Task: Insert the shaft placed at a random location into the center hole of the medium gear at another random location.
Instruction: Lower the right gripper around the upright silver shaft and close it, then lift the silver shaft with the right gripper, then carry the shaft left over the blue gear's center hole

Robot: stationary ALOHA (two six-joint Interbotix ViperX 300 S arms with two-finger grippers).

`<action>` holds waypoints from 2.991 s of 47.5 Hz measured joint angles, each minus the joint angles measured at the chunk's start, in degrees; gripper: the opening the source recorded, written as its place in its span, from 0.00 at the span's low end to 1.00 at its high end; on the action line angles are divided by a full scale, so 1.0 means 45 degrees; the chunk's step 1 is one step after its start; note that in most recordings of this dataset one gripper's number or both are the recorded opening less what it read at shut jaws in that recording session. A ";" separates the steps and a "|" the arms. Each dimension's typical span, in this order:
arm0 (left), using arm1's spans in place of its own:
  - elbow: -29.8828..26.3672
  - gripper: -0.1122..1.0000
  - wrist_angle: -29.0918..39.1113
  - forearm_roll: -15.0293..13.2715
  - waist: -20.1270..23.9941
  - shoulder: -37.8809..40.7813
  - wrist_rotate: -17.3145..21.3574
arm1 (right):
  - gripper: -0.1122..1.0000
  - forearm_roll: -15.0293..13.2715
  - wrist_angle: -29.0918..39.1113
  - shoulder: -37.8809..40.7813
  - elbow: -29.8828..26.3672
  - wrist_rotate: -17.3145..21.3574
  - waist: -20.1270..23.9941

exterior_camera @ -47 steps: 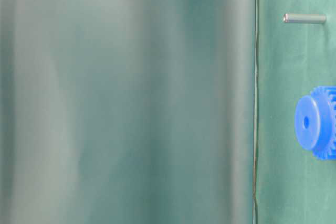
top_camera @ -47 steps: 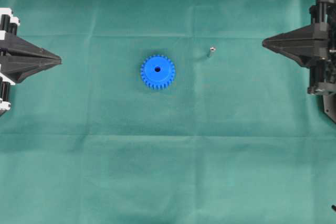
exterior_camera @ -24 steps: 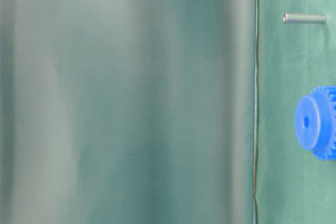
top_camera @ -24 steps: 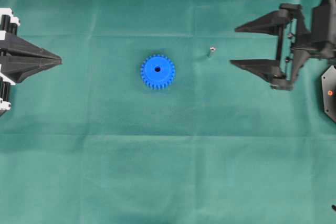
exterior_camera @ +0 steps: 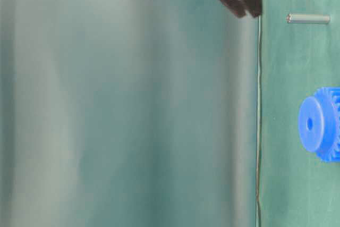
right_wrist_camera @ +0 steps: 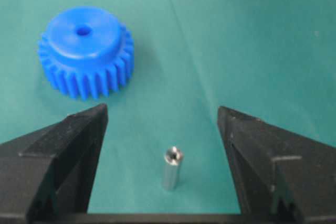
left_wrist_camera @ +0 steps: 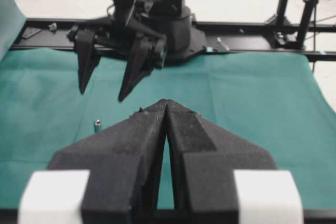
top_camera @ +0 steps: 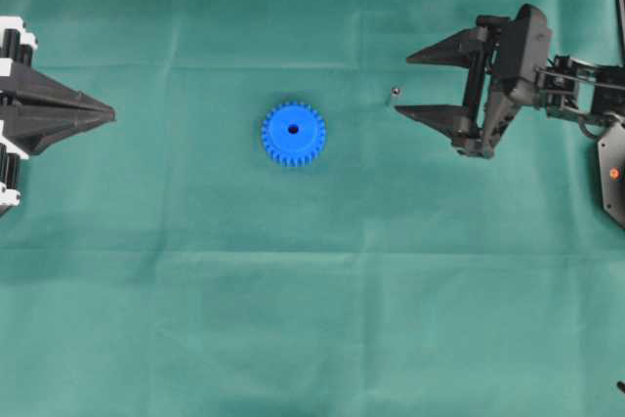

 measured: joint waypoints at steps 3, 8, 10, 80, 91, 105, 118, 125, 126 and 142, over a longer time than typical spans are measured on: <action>-0.0020 0.10 0.0000 0.0020 0.0000 0.0000 0.0000 | 0.85 0.0059 -0.0332 0.0430 -0.0020 0.0000 -0.0059; 0.0000 0.10 0.0000 0.0020 0.0020 0.0000 0.0000 | 0.84 0.0156 -0.0879 0.1191 -0.0078 0.0000 -0.0137; -0.0020 0.10 0.0000 0.0020 0.0000 0.0000 0.0000 | 0.84 0.0176 -0.1016 0.1445 -0.0137 0.0000 -0.0137; -0.0020 0.10 0.0039 0.0020 0.0000 0.0000 -0.0020 | 0.22 0.0234 -0.1699 0.2871 -0.0449 0.0000 -0.0234; -0.0020 0.10 0.0059 0.0020 0.0000 0.0020 -0.0039 | 0.22 0.0215 -0.1250 0.2109 -0.0566 0.0000 -0.0234; -0.0020 0.10 0.0059 0.0020 0.0000 0.0000 -0.0039 | 0.22 0.0195 0.0918 0.0195 -0.0996 0.0000 -0.0234; -0.0020 0.10 0.0059 0.0020 0.0000 0.0000 -0.0039 | 0.22 0.0195 0.1367 -0.0078 -0.1113 0.0000 -0.0234; 0.0000 0.10 0.0078 0.0020 0.0000 0.0020 -0.0039 | 0.22 0.0195 0.1367 -0.0078 -0.1113 0.0000 -0.0234; 0.0000 0.10 0.0078 0.0020 0.0000 0.0020 -0.0039 | 0.22 0.0195 0.1367 -0.0078 -0.1113 0.0000 -0.0234; -0.0020 0.10 0.0078 0.0020 0.0000 0.0020 -0.0039 | 0.22 0.0234 0.1328 0.0293 -0.1602 0.0000 0.0371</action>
